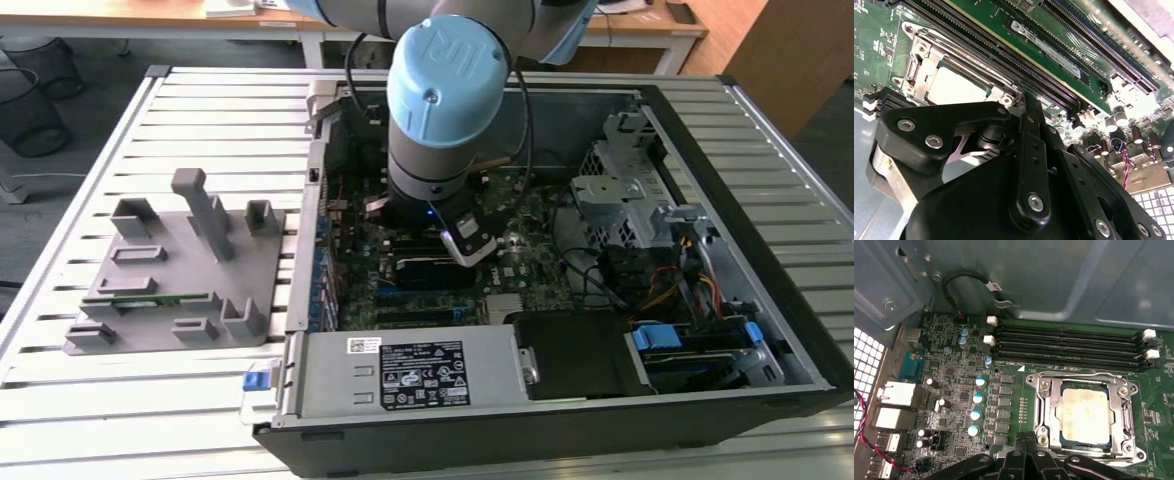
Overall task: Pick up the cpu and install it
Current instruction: 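Install the second cpu locking lever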
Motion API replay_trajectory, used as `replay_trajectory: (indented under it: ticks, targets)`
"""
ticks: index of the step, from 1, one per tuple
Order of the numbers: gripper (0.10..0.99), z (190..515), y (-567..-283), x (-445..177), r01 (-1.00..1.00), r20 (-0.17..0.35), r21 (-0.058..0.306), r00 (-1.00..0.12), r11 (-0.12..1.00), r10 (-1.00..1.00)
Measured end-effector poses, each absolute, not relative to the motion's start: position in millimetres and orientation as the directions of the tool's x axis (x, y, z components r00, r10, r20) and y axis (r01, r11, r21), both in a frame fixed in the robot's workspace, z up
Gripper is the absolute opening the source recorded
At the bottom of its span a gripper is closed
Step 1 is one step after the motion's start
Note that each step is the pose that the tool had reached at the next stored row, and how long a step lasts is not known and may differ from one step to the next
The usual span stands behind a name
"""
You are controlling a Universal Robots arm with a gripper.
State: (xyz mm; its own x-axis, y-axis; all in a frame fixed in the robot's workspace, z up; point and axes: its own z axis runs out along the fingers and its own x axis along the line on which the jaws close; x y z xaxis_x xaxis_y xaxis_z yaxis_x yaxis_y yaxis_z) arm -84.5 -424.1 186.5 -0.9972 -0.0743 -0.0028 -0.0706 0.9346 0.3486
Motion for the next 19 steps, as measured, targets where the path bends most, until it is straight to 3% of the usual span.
replay_trajectory:
  ticks: [19]
  targets:
    - [0.106, 202, -423, -85, -0.071, -0.003, 0.349, -0.997, 0.934, -0.074]
